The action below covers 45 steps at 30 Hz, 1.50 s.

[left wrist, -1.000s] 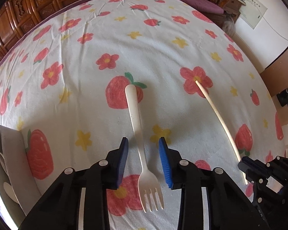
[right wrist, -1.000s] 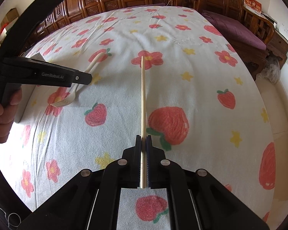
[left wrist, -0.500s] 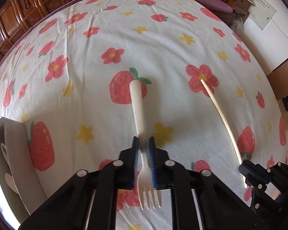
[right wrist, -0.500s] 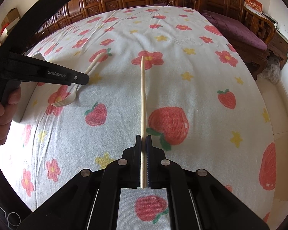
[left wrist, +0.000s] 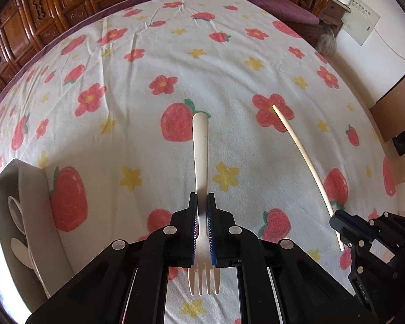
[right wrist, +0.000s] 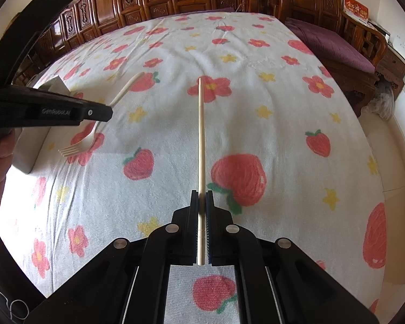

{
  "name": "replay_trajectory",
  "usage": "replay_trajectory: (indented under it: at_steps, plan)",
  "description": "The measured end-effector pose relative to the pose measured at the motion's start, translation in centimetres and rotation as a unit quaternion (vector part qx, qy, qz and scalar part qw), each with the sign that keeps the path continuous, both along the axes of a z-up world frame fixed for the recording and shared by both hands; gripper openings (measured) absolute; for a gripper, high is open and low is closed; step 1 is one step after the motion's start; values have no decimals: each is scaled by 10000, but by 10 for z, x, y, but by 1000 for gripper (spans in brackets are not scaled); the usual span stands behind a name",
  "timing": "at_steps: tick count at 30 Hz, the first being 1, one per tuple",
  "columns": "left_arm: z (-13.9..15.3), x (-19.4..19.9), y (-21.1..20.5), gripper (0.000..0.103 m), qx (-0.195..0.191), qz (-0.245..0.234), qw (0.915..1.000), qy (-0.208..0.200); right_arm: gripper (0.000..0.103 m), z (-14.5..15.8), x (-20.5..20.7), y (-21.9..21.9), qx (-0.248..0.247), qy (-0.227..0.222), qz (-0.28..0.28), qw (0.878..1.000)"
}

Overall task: Organize utensils
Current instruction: 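Carry the white fork with the left tool while the right tool carries the chopstick to the tray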

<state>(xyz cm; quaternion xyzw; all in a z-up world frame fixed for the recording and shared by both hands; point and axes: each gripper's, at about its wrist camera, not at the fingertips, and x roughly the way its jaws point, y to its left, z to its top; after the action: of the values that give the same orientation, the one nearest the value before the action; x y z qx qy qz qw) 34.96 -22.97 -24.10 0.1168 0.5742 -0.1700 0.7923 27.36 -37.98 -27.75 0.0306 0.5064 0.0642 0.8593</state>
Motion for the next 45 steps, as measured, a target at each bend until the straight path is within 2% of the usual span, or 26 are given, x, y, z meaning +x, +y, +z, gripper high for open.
replay_trajectory:
  at_steps: [24,35,45]
  plan:
    - [65,-45,55,6,-533,118,9966,-621,6,42,-17,37,125,-549,419,9975]
    - [92,-60,110,6,-574,245,9945,-841,6,59,-27,63,167,-709,713,9948]
    - [97,-67,169,6,-662,579,9919,-914,6,89,-30,106,232,-900,1031,9903]
